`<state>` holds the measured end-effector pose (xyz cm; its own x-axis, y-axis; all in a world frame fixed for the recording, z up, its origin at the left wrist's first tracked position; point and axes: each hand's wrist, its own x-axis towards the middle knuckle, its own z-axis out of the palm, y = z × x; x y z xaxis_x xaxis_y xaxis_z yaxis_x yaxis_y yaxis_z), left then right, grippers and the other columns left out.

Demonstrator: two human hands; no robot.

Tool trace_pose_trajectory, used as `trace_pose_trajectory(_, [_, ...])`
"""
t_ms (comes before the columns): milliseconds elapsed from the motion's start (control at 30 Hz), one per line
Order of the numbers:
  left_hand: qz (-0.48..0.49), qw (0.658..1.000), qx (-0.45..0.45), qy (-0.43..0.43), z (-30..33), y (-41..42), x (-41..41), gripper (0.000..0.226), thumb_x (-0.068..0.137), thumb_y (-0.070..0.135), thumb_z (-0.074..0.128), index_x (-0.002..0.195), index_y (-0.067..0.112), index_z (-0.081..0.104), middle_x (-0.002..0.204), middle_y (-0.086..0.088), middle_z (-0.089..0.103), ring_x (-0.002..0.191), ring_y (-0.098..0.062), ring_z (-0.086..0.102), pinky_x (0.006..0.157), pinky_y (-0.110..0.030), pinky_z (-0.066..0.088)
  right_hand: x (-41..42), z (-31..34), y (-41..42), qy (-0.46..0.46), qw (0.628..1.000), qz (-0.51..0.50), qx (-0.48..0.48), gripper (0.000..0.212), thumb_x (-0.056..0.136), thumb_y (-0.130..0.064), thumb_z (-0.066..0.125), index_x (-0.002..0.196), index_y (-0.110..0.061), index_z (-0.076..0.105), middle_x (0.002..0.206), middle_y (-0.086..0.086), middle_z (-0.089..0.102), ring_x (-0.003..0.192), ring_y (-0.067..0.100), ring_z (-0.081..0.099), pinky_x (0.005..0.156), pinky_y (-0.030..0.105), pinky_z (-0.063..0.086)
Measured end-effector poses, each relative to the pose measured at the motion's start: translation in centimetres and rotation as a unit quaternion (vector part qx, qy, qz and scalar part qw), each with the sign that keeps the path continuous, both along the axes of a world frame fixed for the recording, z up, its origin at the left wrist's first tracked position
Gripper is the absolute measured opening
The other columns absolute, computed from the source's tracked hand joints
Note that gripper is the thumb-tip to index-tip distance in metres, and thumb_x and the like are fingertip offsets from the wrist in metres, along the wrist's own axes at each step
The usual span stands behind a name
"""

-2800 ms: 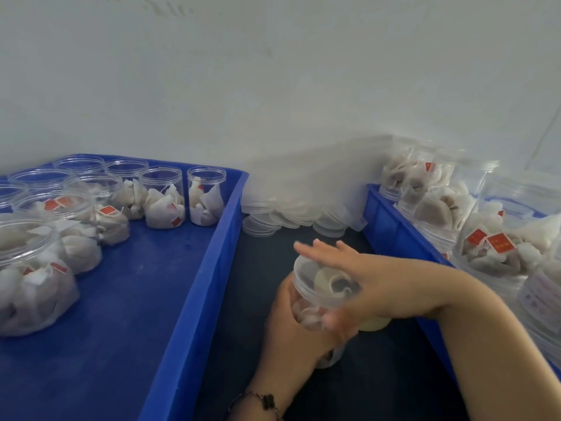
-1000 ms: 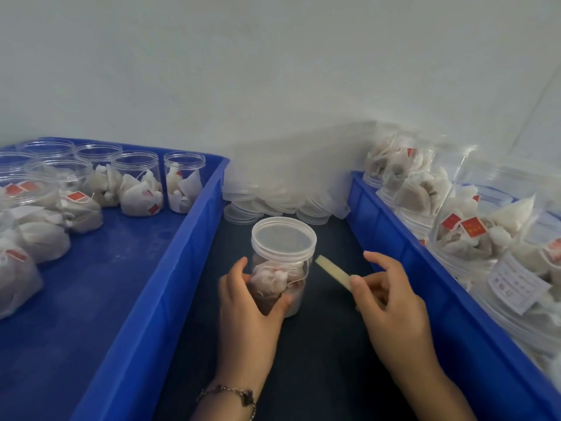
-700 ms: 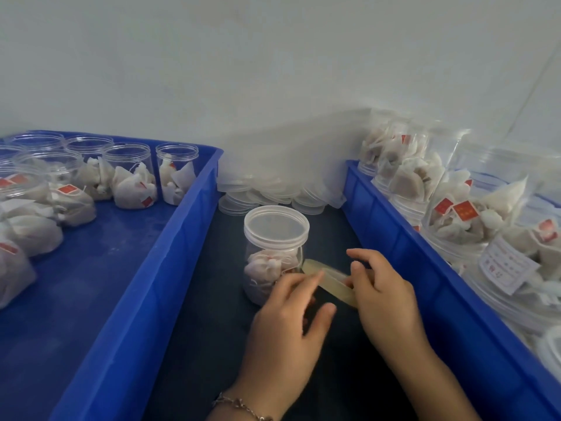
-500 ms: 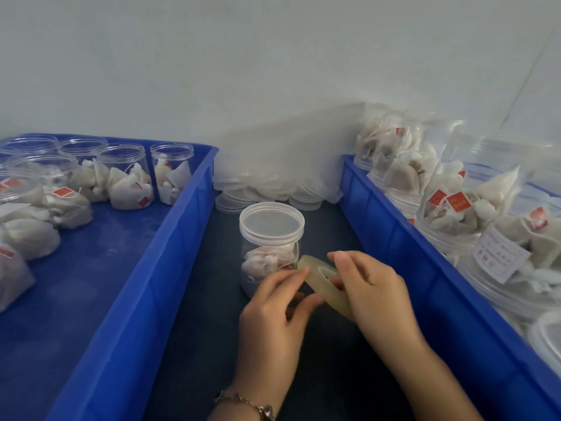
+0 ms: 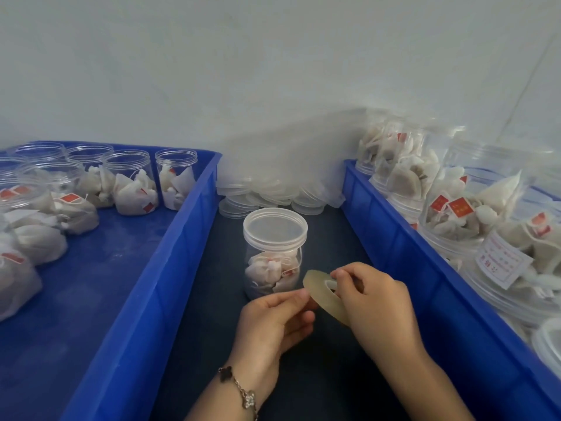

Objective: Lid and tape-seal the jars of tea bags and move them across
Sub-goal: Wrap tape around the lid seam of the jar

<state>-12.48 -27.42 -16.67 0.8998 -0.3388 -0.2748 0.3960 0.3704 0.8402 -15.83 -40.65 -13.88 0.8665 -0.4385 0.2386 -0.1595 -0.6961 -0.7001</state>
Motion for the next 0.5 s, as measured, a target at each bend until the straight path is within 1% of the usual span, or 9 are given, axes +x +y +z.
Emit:
trace_pose_trajectory(100, [-0.013,1.000,-0.021,0.013,-0.07,-0.08,0.03,0.012,0.086,0.015,0.065,0.089,0.006,0.072,0.076,-0.006,0.072,0.056,-0.009,0.064,0.053,-0.022,0.053,0.02,0.04,0.06,0.001,1.000,0.002,-0.015,0.015,0.095,-0.033,0.048,0.087,-0.035,0.061,0.075,-0.016,0.060,0.066,0.006,0.059,0.062,0.031,0.056])
trace_pose_trajectory(200, [-0.029,0.999,-0.010,-0.012,-0.09,-0.06,0.03,0.014,0.088,0.017,0.062,0.091,0.007,0.071,0.074,-0.003,0.072,0.059,-0.009,0.065,0.056,-0.022,0.053,-0.03,0.06,-0.01,-0.011,1.000,-0.002,-0.018,0.016,0.094,-0.032,0.049,0.083,-0.039,0.059,0.073,-0.018,0.060,0.066,0.004,0.058,0.060,0.027,0.055])
trace_pose_trajectory(300, [-0.031,0.998,0.034,-0.052,-0.03,-0.12,0.14,0.016,0.091,0.019,0.059,0.095,0.007,0.070,0.075,0.000,0.072,0.060,-0.008,0.064,0.057,-0.022,0.053,-0.01,0.03,-0.07,-0.018,1.000,-0.002,-0.003,0.015,0.095,-0.031,0.050,0.086,-0.037,0.061,0.075,-0.017,0.060,0.067,0.004,0.059,0.059,0.025,0.054])
trace_pose_trajectory(400, [-0.022,0.989,0.100,-0.106,-0.04,-0.16,0.29,0.016,0.093,0.019,0.056,0.093,0.008,0.068,0.073,0.003,0.072,0.060,-0.005,0.064,0.058,-0.020,0.053,0.10,-0.01,-0.12,-0.019,1.000,-0.003,-0.011,0.014,0.095,-0.031,0.050,0.089,-0.035,0.063,0.074,-0.018,0.060,0.067,0.003,0.058,0.059,0.023,0.053])
trace_pose_trajectory(500, [-0.029,0.981,0.137,-0.136,0.08,-0.17,0.28,0.016,0.095,0.017,0.053,0.091,0.010,0.066,0.068,0.006,0.070,0.059,-0.003,0.063,0.059,-0.019,0.053,0.18,-0.11,-0.32,-0.030,1.000,-0.007,-0.004,0.014,0.094,-0.030,0.051,0.087,-0.036,0.061,0.074,-0.018,0.060,0.067,0.004,0.059,0.059,0.028,0.055])
